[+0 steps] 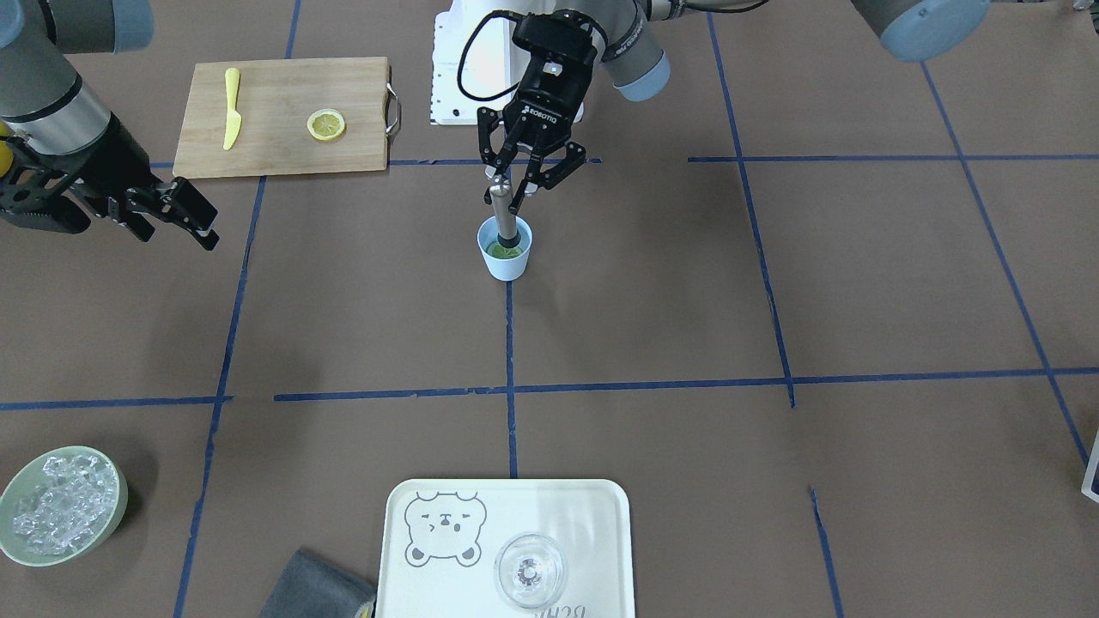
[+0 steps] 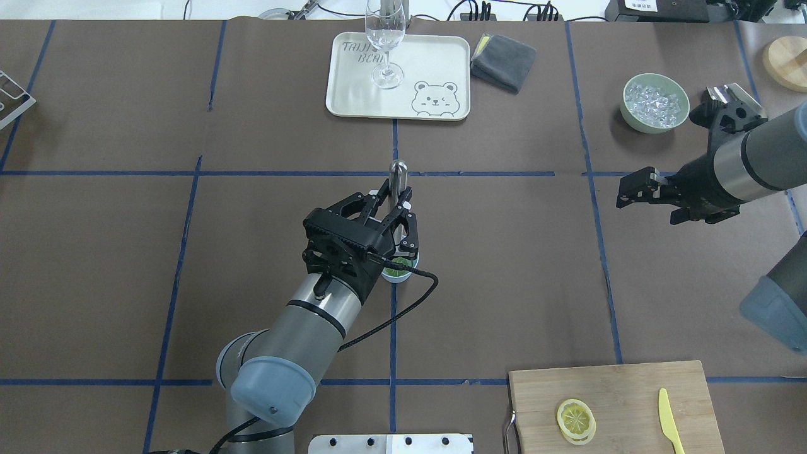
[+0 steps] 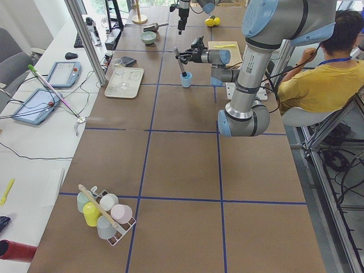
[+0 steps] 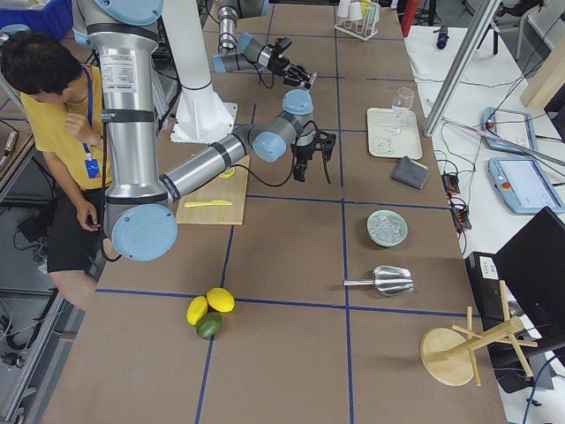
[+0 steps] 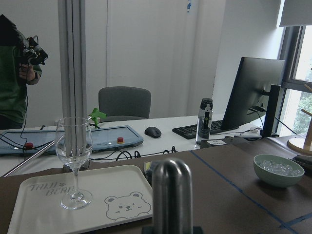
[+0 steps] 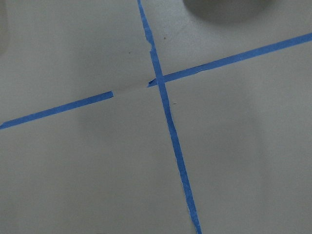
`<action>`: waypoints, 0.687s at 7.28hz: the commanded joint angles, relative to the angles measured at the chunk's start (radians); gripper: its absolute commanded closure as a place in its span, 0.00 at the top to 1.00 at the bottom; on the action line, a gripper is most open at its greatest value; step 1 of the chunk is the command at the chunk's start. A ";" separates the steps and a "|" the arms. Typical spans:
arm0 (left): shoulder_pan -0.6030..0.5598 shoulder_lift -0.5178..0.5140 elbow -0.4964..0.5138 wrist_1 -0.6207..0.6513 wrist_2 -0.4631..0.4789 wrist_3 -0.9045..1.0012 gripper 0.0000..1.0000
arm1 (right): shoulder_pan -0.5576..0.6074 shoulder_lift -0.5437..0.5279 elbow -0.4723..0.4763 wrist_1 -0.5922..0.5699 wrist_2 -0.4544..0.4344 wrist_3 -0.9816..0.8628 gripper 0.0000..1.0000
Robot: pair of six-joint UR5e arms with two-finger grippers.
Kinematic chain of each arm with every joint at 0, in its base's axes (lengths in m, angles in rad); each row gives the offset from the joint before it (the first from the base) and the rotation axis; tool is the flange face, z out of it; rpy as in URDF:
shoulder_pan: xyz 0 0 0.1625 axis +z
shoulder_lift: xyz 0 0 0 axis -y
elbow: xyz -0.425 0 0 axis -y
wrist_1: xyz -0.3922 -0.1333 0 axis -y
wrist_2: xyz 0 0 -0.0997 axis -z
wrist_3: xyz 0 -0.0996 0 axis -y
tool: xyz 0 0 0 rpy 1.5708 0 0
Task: Squeeze lemon into cup
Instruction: 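Press the muddler down into the cup onto the lemon slice with the left gripper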
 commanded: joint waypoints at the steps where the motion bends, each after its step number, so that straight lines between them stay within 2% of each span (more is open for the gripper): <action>1: 0.016 -0.004 0.046 -0.008 0.000 0.000 0.00 | 0.000 0.000 -0.001 0.000 0.000 -0.001 1.00; 5: 0.034 -0.008 0.077 -0.006 0.002 0.000 0.00 | -0.002 0.002 -0.004 0.000 -0.002 0.002 1.00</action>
